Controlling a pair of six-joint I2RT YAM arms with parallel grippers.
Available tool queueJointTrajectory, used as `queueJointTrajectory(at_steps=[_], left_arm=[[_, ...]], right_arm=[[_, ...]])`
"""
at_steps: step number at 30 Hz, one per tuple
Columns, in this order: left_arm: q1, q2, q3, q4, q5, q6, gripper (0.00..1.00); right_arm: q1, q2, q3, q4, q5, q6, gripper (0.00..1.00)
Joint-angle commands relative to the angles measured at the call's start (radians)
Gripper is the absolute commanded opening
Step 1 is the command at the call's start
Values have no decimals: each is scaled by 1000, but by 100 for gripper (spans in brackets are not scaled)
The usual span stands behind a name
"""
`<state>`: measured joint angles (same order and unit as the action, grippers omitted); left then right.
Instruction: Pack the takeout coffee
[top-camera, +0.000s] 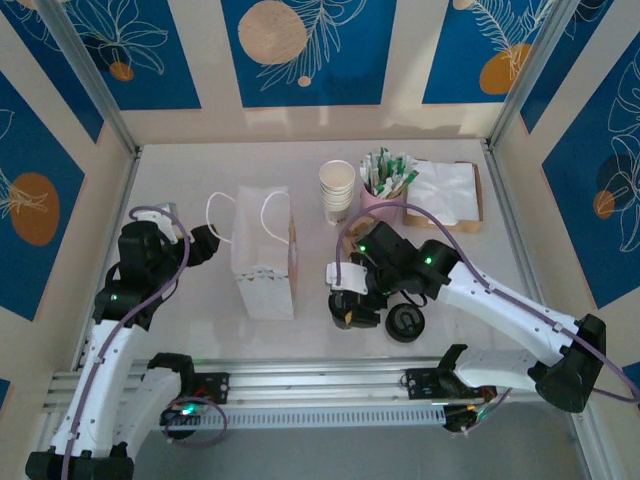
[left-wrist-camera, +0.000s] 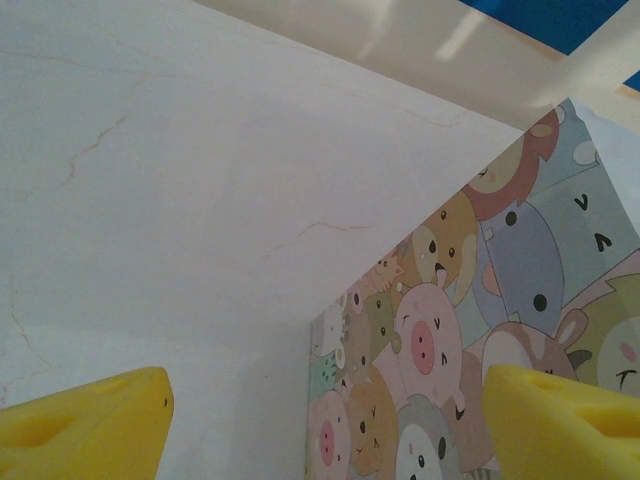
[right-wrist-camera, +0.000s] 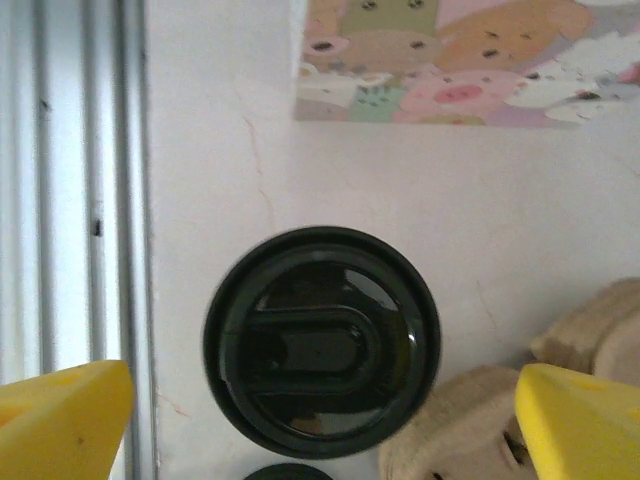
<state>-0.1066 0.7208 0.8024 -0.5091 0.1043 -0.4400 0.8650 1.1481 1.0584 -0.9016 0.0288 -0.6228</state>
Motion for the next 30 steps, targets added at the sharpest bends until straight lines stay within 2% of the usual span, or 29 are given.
queueJointTrajectory(at_steps=[1,14,19,21,30], left_arm=[[10,-17,-16,32,26,-16,81],[10,-12,-18,35,34,-19,82],[10,-12,-19,36,37,-19,82],[10,-14,-19,38,38,-19,82],[10,-12,-19,36,37,-20,82]], right_arm=[[-3,10,-22,11,-99,-76,100],[-9,135,-1,36,20,-82,97],[-9,132,-24,24,18,-98,93],[-9,131,-34,30,28,-105,88],[-8,140,-40,32,42,-109,86]])
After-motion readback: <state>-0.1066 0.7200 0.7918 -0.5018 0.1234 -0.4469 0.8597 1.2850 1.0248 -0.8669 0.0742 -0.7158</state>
